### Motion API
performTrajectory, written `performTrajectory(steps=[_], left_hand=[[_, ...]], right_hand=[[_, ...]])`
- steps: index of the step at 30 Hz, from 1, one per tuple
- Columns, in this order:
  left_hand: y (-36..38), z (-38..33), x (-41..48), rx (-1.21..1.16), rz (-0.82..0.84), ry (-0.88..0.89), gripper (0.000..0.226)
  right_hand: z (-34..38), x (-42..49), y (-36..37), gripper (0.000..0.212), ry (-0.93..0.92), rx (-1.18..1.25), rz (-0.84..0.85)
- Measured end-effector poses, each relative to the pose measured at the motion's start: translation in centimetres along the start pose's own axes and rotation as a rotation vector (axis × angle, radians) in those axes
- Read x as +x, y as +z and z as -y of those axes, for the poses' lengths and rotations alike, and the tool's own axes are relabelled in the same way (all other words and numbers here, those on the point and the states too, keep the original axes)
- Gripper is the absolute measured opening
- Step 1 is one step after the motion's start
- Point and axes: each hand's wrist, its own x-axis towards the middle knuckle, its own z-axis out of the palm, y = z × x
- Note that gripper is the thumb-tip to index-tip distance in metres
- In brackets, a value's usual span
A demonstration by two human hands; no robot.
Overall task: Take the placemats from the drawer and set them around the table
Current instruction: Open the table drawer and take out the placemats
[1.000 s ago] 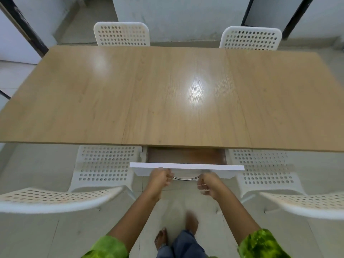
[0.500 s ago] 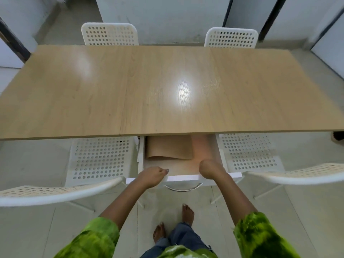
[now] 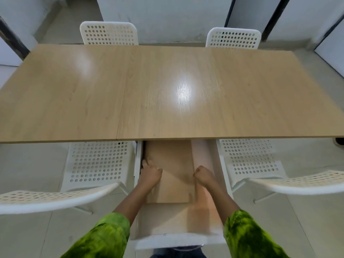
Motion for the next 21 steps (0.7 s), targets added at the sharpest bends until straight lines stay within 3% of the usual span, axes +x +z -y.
performTrajectory(steps=[3, 7, 10, 13, 16, 19, 21], left_hand=[[0.5, -0.7, 0.7, -0.143, 0.007, -0.171, 0.078], [1.2, -1.1, 1.4, -0.167, 0.029, -0.385, 0.086], [2.0, -0.4, 1.7, -0.231, 0.078, -0.388, 0.085], [3.0, 1.7, 2.8, -0.522, 0.104, -0.390, 0.107], [2.3, 2.4, 1.3, -0.698, 0.145, -0.354, 0.086], [1.1, 2.1, -0.6, -0.793, 0.133, -0.301, 0.073], [0.1, 1.9, -1.5, -0.899, 0.164, -0.262, 0.067]], right_hand=[[-0.2, 0.7, 0.9, 0.014, 0.066, 0.091, 0.000], [-1.0, 1.1, 1.6, 0.030, 0.188, 0.248, -0.008], [-2.0, 1.3, 1.4, 0.037, 0.241, 0.259, -0.004], [-2.9, 1.3, 1.0, 0.028, 0.220, 0.352, 0.052], [-3.5, 0.3, 0.8, 0.005, 0.178, 0.430, 0.072], [-3.5, -0.7, 0.6, 0.011, 0.169, 0.468, 0.075], [-3.1, -2.2, 0.0, 0.004, 0.167, 0.513, 0.097]])
